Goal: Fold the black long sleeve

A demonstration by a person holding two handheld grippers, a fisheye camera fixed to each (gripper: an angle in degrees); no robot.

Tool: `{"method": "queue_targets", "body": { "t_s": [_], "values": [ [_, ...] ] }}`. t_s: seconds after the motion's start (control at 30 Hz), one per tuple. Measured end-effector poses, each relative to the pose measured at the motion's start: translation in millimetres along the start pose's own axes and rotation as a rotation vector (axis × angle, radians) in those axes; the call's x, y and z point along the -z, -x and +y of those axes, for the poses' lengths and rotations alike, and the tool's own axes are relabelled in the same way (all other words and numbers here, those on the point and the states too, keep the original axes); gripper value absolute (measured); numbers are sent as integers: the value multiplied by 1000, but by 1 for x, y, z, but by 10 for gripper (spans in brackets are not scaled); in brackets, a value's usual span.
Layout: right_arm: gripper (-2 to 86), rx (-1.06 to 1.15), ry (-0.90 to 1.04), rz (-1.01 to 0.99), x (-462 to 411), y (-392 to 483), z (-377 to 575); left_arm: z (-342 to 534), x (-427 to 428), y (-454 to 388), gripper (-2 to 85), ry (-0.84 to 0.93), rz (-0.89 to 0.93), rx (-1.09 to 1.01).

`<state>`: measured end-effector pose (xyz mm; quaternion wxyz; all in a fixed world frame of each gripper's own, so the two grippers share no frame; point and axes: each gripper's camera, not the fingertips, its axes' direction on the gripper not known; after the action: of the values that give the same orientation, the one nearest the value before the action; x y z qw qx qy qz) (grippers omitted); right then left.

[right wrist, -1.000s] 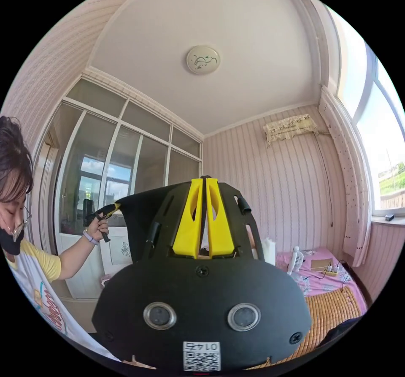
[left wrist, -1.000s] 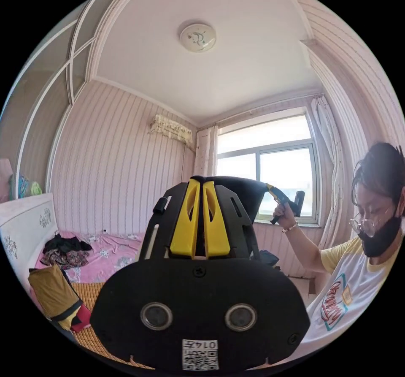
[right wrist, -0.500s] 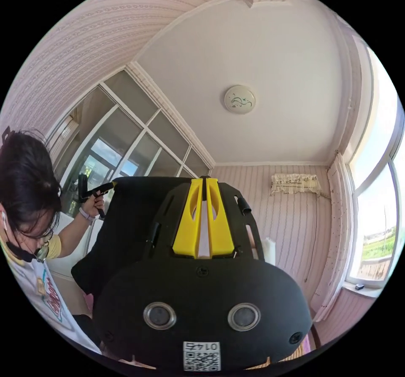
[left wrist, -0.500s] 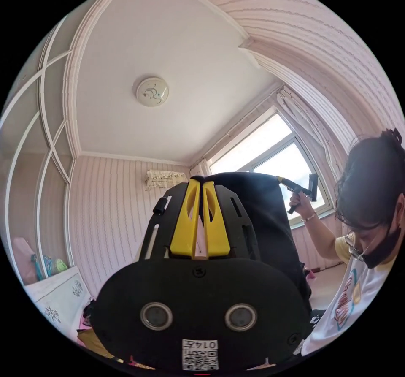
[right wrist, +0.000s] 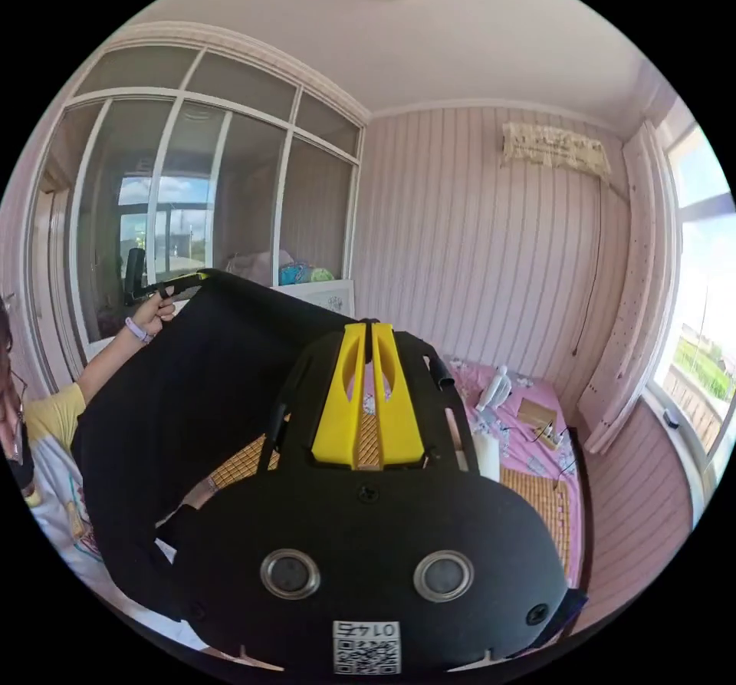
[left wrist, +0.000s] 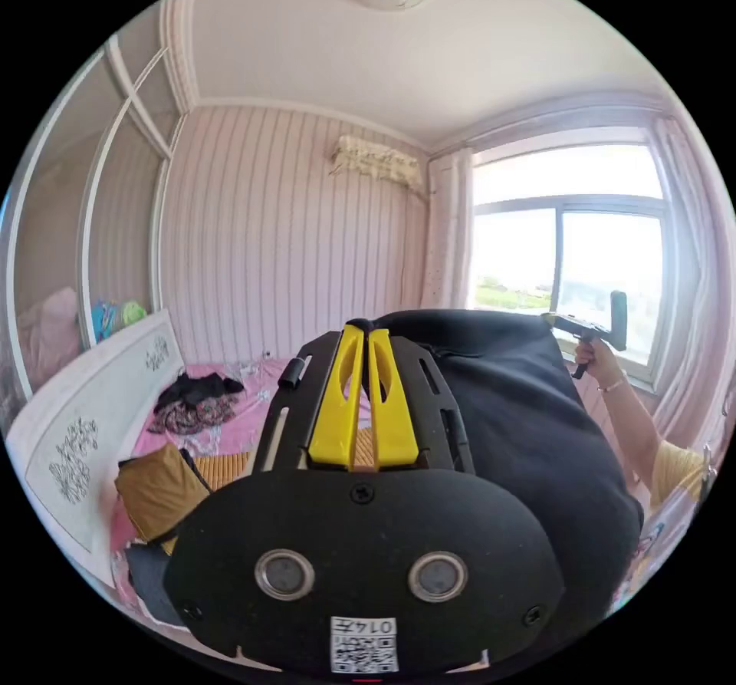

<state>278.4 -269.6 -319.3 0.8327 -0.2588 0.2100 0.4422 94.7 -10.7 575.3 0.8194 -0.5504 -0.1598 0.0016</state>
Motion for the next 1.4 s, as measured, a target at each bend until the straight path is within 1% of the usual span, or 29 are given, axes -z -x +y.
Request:
{"method": "queue_targets", "body": {
  "t_s": [0.07,0.13,0.17,0.23,0.27,0.37,0.43,0.5,0.57,0.6,0.67,0.7,0.77,0.8,0.87,0.9,0.97,1.03,1.07,1.17,1.23,1.4],
  "values": [
    [-6,-164,58,-62,-84,-44,30,34,-84,42,-10,92,-24,160],
    [-7,-231,10,-96,-114,-65,33,40,-114,51,-10,82,-73,170],
    [-7,-222,-48,-88,-121,-71,23,32,-122,45,-10,52,-127,123],
    [-7,-186,-149,-43,-121,-75,2,13,-122,33,-10,-22,-155,58],
    [-6,-165,-212,-26,-117,-77,-10,1,-118,28,-10,-74,-140,48],
    [-5,-112,-352,-23,-109,-81,-11,-2,-116,20,-10,-153,-104,13],
    [-4,-72,-379,-40,-113,-83,10,22,-125,20,-10,-146,-81,2],
    [-3,-50,-341,-55,-127,-86,46,63,-146,24,-10,-92,-54,-2],
    [-2,-38,-223,-50,-155,-88,114,139,-186,30,-10,42,-12,13],
    [-2,-44,-189,-47,-163,-89,134,162,-197,32,-10,81,3,25],
    [-1,-111,-30,-34,-200,-92,228,261,-248,34,-10,249,59,79],
    [-1,-132,14,-28,-209,-92,253,287,-261,34,-10,288,69,91],
    [1,-244,187,-10,-244,-96,354,392,-307,28,-10,436,117,146],
    [2,-282,236,-13,-253,-97,380,419,-318,26,-10,467,129,170],
    [4,-432,439,-36,-286,-99,478,529,-356,18,-9,615,169,270],
    [5,-465,487,-48,-294,-99,500,556,-364,16,-9,659,169,298],
    [8,-573,681,-69,-319,-94,575,655,-390,6,-8,864,160,404],
    [10,-621,783,-61,-328,-92,609,708,-396,-4,-6,999,114,460],
    [13,-627,795,-46,-328,-90,622,732,-392,-10,-3,1018,107,481],
    [36,-633,806,7,-329,-90,643,769,-382,-24,20,1040,100,518],
    [60,-622,826,-16,-336,-88,655,778,-377,-33,36,1037,88,509],
    [99,-535,964,14,-367,-69,686,803,-381,-67,62,1046,79,471]
  ]
}}
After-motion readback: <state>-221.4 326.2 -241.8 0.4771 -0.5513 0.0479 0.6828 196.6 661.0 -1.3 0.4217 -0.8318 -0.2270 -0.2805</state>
